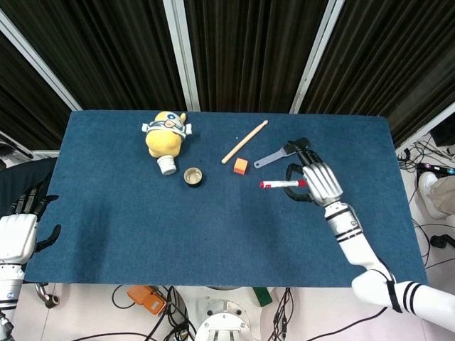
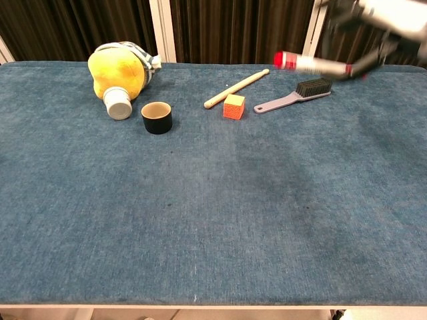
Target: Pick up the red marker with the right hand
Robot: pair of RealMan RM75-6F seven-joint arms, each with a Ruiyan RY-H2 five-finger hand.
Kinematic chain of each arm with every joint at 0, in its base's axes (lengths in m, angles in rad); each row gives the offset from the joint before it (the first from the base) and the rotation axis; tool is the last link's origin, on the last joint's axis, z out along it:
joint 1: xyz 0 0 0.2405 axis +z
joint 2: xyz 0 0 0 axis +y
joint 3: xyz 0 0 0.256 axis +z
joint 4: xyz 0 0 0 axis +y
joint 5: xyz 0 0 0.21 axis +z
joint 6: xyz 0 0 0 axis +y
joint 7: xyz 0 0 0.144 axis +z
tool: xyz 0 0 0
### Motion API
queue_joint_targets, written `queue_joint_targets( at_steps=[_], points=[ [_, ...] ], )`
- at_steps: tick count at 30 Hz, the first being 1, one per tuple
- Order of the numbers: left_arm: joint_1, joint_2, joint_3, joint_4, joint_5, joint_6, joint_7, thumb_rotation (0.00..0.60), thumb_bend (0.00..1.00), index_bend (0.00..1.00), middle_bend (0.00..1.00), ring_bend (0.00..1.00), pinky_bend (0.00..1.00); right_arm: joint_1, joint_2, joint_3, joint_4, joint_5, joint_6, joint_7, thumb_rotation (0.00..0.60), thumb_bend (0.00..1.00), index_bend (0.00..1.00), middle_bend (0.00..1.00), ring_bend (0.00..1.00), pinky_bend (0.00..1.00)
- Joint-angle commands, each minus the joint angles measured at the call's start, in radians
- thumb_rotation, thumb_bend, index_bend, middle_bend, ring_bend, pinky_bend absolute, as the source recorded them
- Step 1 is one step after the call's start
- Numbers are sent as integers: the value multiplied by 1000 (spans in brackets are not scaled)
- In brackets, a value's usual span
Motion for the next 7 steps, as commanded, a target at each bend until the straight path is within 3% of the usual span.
queue_joint_targets(
  at_steps=[1, 7],
  points=[
    [0, 0, 1, 0, 2, 1, 1, 600, 319, 214, 0, 0, 170, 22, 25, 38, -10, -15, 15, -11, 600, 581, 710, 97, 149, 219],
    [-1, -2, -1, 2, 0, 1, 3, 600, 319, 214, 0, 0, 170, 71, 56, 86, -47, 24, -19, -34, 600, 581, 712, 97, 149, 222]
  ],
)
